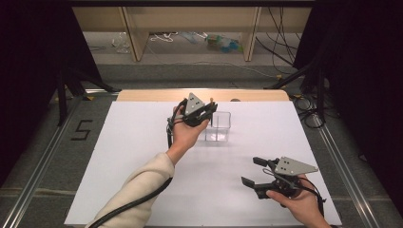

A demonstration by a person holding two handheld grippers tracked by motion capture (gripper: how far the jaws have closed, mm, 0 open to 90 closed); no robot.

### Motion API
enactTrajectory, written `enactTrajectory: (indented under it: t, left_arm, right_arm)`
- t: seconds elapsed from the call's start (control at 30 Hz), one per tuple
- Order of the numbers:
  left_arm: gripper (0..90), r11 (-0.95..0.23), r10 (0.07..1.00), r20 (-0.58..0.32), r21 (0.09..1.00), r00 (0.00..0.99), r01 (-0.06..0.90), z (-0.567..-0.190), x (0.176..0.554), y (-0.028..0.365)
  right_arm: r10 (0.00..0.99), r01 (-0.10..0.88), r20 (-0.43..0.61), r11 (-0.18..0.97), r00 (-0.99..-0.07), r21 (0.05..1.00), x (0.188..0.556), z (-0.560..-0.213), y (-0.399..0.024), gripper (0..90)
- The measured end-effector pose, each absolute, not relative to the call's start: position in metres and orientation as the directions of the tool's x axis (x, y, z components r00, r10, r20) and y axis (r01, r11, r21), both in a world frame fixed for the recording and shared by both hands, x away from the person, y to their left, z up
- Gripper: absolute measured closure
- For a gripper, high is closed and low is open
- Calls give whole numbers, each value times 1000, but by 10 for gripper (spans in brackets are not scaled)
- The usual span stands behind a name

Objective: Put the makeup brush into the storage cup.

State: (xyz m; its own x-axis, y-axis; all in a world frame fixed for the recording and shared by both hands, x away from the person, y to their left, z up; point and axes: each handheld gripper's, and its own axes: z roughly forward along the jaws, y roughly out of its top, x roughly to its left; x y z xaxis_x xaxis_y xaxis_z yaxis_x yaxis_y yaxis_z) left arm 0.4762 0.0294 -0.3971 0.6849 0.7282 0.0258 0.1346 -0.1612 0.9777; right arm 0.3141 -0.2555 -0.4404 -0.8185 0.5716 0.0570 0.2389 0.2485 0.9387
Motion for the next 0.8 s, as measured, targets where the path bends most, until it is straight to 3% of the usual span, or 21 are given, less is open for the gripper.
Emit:
enactTrajectory:
  t: [0.8]
  left_arm:
    - [834, -166, 723, 4, 972, 691, 168, -407, 477, 28]
  right_arm:
    - [578, 249, 49, 273, -815, 929, 313, -439, -257, 200]
